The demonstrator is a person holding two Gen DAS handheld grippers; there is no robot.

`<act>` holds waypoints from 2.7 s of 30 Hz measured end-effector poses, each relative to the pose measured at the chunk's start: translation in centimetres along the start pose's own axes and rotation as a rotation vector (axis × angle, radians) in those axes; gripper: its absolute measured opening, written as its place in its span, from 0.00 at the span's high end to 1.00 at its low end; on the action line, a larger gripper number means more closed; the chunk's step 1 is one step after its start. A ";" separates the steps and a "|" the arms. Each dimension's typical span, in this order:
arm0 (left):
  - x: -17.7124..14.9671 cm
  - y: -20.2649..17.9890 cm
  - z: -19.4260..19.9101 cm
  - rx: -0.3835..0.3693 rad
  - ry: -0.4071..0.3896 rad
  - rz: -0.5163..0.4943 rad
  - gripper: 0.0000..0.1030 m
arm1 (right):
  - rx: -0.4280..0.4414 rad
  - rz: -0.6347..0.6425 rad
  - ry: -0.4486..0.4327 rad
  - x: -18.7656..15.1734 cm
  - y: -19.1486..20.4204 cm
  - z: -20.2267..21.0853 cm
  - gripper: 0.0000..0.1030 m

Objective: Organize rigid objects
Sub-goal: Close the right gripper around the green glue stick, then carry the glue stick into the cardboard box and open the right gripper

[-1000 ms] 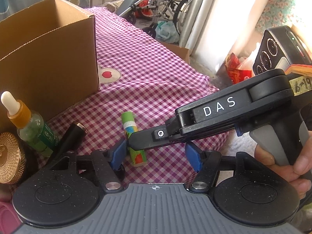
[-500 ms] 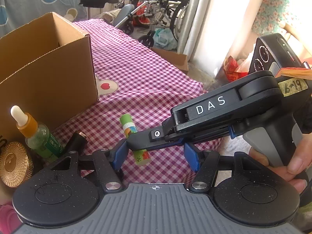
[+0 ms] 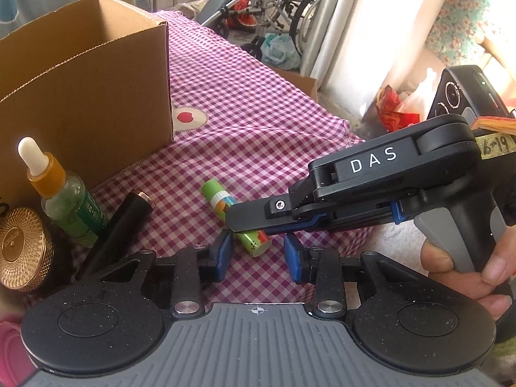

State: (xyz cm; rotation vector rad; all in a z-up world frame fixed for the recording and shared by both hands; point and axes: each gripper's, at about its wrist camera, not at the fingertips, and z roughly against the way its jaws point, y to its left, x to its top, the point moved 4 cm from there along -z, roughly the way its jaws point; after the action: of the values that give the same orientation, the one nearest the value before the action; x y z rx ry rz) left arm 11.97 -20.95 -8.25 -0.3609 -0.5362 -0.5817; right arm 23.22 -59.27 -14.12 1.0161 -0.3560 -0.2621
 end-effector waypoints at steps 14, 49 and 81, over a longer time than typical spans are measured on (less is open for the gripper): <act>0.5 -0.1 0.8 0.007 -0.023 -0.019 0.68 | 0.035 0.001 -0.020 0.3 1.3 0.1 0.84; 8.9 23.5 10.4 0.282 -0.101 0.397 0.64 | 0.032 0.129 0.141 11.6 25.2 -23.8 0.84; 5.8 23.5 17.2 0.394 -0.232 0.442 0.59 | -0.033 0.081 0.185 10.9 26.1 -24.6 0.79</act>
State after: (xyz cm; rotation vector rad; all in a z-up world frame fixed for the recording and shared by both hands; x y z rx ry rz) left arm 23.85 2.88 4.86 -0.1622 -0.7518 -0.0012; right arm 44.44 -31.10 -1.55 0.9829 -0.2235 -0.0989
